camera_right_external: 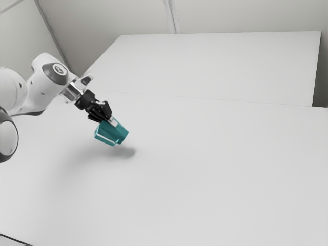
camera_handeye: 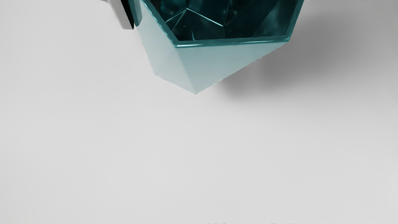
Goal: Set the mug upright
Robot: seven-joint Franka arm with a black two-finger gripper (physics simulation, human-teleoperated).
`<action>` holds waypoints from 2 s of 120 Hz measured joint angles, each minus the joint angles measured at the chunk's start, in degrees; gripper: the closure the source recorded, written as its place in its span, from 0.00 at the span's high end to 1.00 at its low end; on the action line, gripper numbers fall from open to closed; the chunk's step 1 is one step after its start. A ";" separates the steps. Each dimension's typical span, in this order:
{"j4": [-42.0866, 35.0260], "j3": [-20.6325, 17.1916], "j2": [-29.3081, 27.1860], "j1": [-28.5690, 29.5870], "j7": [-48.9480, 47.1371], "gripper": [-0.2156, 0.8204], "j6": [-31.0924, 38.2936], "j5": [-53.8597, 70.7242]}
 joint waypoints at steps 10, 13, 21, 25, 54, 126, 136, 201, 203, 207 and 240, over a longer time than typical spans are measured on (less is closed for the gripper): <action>0.39 -0.95 0.18 -0.15 -2.00 0.04 3.56 5.43; 0.81 -1.23 0.17 -0.23 -2.59 0.04 4.50 7.13; 2.22 -2.23 0.16 -0.35 -4.22 0.04 6.53 11.69; 3.01 -2.82 0.12 -0.40 -5.12 0.04 7.28 14.09; 5.13 -8.09 0.23 -0.77 -12.34 0.04 10.26 28.90; 7.25 -10.06 5.07 -2.91 -27.66 0.04 11.65 41.94; 7.94 -10.06 6.37 -3.19 -29.08 0.04 12.09 42.11; 8.05 -10.06 9.47 -4.09 -34.85 0.04 15.43 43.34; 8.05 -10.06 9.57 -4.09 -34.96 0.04 15.56 43.38; 8.04 -10.06 9.72 -4.09 -35.17 0.04 15.80 43.43; 8.03 -10.04 9.90 -4.31 -36.02 0.44 16.68 42.94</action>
